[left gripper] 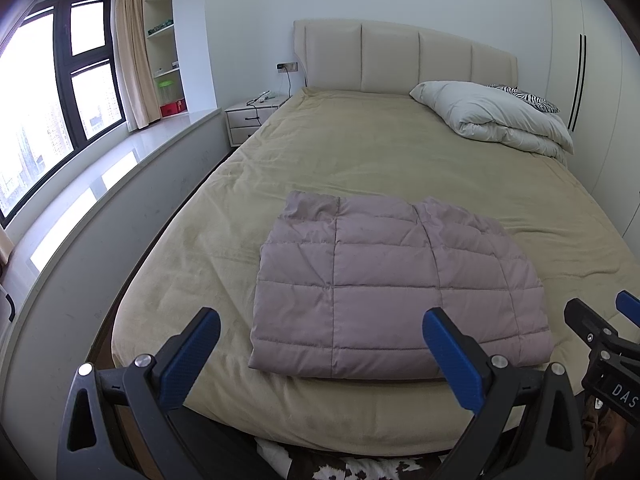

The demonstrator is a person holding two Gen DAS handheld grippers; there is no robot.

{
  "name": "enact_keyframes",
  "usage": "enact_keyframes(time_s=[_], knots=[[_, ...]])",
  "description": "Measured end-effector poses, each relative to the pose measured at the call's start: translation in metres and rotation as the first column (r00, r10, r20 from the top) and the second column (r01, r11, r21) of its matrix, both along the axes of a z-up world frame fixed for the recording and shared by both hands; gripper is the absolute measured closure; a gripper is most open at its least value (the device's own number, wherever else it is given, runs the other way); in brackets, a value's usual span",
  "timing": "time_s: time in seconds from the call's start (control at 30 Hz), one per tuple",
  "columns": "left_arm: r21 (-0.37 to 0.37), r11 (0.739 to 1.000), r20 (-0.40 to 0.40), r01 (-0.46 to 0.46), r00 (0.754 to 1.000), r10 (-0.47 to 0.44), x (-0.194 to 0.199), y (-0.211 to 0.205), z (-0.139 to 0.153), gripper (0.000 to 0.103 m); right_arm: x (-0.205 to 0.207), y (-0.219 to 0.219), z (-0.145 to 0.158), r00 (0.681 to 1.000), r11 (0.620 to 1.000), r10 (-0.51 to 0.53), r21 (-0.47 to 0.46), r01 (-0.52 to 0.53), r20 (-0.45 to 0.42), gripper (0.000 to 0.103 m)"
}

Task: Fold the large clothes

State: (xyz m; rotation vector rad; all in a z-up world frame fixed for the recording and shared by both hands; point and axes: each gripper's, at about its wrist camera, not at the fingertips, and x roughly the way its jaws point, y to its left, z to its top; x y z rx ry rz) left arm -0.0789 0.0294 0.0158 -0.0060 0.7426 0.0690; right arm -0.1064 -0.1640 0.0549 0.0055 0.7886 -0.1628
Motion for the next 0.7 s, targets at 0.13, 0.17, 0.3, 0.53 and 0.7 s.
enact_keyframes(time_s=[0.13,0.17,0.3,0.53,0.7], knots=[[-0.001,1.000,-0.004,0.002,1.000,-0.002,-0.0013,-0.0002,-0.0020,0.000,-0.0009,0.0016,-0.0019,1.000,1.000,0.001,0.000,-0.001,-0.003,0.007],[-0.002,1.000,-0.006,0.005,1.000,-0.005,-0.0005,0.0000,-0.0040,0.000,-0.0007,0.0007,-0.0021,1.000,1.000,0.002,0.001,-0.002,-0.003,0.007],[-0.003,1.000,-0.011,0.012,1.000,-0.012,0.0003,0.0007,-0.0059,0.000,-0.0019,0.0012,-0.0039,1.000,1.000,0.003,0.003,-0.003,-0.006,0.007],[0.011,1.000,0.015,0.022,1.000,-0.022,-0.0012,-0.0019,-0.0042,0.000,-0.0014,-0.0002,-0.0045,1.000,1.000,0.004,0.005,-0.004,-0.009,0.007],[0.007,1.000,0.016,0.030,0.999,-0.030,0.0005,-0.0018,-0.0036,0.000,-0.0004,-0.0033,-0.0076,1.000,1.000,0.006,0.008,-0.006,-0.017,0.007]])
